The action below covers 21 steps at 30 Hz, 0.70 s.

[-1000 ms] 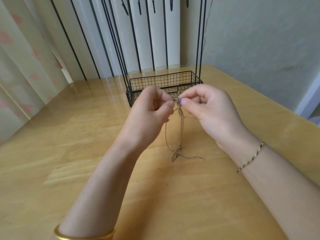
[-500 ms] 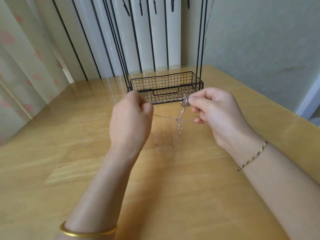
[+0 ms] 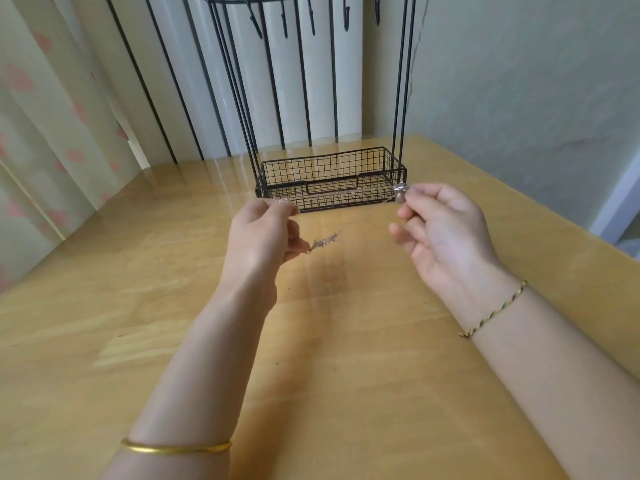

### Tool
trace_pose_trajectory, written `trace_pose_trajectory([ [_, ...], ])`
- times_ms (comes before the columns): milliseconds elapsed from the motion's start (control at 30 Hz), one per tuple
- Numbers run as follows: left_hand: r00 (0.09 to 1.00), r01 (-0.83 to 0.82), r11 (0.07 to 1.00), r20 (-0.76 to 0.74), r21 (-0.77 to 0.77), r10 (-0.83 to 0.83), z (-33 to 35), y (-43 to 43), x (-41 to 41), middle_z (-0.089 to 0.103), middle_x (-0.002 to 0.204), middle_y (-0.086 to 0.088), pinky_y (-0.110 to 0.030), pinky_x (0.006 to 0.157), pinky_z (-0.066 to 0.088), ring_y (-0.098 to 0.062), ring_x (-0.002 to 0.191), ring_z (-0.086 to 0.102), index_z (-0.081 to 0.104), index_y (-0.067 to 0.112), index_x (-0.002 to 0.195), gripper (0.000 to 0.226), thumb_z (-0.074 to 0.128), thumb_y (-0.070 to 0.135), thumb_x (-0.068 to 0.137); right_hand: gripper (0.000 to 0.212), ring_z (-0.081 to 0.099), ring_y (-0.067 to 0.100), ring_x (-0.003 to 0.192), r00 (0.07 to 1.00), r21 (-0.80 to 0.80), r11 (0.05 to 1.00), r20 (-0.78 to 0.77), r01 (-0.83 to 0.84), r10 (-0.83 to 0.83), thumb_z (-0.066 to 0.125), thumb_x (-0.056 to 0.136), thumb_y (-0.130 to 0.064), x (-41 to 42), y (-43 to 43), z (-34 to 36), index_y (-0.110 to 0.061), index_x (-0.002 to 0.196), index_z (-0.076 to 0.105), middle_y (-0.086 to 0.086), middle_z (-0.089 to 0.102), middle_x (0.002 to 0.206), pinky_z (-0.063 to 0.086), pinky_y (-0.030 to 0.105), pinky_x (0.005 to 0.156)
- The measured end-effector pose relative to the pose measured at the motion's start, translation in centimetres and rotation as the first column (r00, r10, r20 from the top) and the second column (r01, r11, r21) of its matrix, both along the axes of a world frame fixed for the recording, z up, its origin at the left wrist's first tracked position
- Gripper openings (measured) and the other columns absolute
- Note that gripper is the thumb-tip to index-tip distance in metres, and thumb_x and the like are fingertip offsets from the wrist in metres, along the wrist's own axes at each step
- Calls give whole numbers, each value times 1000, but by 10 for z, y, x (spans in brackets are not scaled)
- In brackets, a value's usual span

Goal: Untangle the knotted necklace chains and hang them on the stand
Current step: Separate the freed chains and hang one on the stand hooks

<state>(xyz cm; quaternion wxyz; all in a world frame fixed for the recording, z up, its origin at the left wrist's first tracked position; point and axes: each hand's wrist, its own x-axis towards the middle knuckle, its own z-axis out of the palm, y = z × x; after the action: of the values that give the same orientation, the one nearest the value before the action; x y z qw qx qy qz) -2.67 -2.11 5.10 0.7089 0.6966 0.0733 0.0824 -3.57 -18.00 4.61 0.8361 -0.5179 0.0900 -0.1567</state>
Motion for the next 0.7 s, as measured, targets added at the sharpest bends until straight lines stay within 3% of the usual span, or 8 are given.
trace_pose_trajectory([
  [33,1000,-9,1000,1,24,9,0,-1,0,48,56,3,-27,62,49,-8,40,49,57,14,85,13,48,14,94,16,31,1,30,1000,-31,1000,1,0,0,50,94,-4,1,-1,-1,-9,80,54,7,48,65,36,17,35],
  [100,1000,-19,1000,-9,9,19,0,-1,1,48,56,3,-29,63,50,-9,44,51,57,14,82,20,43,16,95,16,33,2,32,999,-328,943,20,53,-49,50,93,-7,2,-3,-5,-14,80,56,4,53,63,26,17,35],
  [200,999,-37,998,0,-45,37,-1,0,1,46,59,1,-31,66,53,-10,51,52,57,13,83,28,35,19,100,13,48,2,48,978,-753,624,148,209,-149,52,90,-12,1,-3,-9,-19,82,60,-1,61,63,37,18,46],
  [333,998,-52,996,24,-73,53,-3,-1,1,45,61,1,-28,60,51,-10,50,53,55,14,84,30,32,23,102,11,58,21,68,964,-933,279,176,227,-197,47,93,-19,-3,1,-11,-23,88,56,-2,64,70,46,28,59],
  [400,1000,-22,998,19,-65,23,-3,-1,0,51,65,-2,-32,63,53,-13,56,58,54,13,86,31,30,25,102,11,58,18,68,966,-954,221,156,201,-204,46,94,-21,-3,2,-12,-25,90,55,-4,65,72,43,27,57],
  [467,1000,7,999,-2,39,-7,-3,3,1,58,68,-4,-30,58,52,-14,56,59,54,12,90,33,29,29,103,13,54,3,54,981,-901,397,128,176,-145,47,94,-18,-2,1,-12,-26,89,56,-5,67,70,37,23,50],
  [567,997,63,938,-69,342,-42,-8,8,3,56,63,-3,-23,45,36,-12,45,44,59,10,91,29,39,28,100,15,33,5,31,997,-662,746,36,77,-71,47,92,-9,0,-2,-10,-21,95,56,0,70,68,27,17,35],
  [700,987,142,826,-143,546,-75,-12,10,4,47,64,1,-22,49,31,-12,49,37,61,13,92,5,60,16,89,24,40,-2,31,997,-557,830,-46,25,-61,46,88,-1,3,-7,-9,-24,89,54,2,72,77,25,11,38],
])
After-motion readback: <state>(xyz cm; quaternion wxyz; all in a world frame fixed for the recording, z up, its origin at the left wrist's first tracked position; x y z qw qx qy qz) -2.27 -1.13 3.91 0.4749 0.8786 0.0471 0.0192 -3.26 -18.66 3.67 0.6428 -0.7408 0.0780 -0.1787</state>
